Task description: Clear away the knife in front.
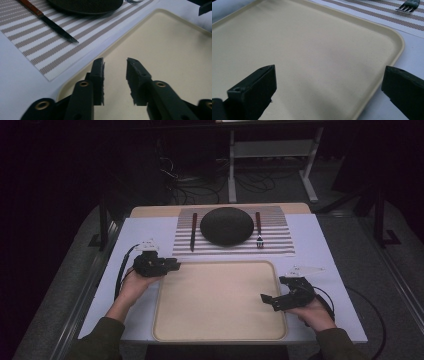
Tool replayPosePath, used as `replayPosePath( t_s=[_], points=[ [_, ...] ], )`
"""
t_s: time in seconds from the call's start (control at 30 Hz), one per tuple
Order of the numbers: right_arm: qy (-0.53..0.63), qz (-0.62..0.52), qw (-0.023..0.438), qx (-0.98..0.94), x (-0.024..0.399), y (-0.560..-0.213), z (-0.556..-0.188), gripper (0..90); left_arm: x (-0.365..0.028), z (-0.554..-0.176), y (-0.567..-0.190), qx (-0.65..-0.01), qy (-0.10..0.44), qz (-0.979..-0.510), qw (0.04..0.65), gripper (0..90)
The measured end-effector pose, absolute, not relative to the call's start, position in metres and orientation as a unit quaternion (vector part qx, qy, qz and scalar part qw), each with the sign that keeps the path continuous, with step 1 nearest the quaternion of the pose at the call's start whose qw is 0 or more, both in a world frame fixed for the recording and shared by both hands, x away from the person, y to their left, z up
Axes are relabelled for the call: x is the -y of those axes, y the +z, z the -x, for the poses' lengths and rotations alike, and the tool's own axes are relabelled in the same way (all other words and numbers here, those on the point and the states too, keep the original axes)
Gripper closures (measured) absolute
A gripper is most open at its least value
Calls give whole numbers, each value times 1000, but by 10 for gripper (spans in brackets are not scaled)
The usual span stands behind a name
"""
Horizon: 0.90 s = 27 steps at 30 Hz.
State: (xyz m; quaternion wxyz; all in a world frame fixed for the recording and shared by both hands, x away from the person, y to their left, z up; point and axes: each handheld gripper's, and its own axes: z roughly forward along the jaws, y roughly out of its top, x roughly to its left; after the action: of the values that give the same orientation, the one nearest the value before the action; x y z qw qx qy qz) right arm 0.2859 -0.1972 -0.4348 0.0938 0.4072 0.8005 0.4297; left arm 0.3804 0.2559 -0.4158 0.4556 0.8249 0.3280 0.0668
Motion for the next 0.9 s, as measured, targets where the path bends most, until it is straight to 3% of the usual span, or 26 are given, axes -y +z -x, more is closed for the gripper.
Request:
replayPosePath(
  t_s=[0.33, 0.9],
  points=[
    [431, -407, 91, -800, 197, -435, -286, 0, -242, -398, -412, -324, 80, -831, 445, 900],
    [434, -408, 88, -799, 197, -435, -286, 0, -213, -435, -425, -318, 82, -842, 428, 900]
  ],
)
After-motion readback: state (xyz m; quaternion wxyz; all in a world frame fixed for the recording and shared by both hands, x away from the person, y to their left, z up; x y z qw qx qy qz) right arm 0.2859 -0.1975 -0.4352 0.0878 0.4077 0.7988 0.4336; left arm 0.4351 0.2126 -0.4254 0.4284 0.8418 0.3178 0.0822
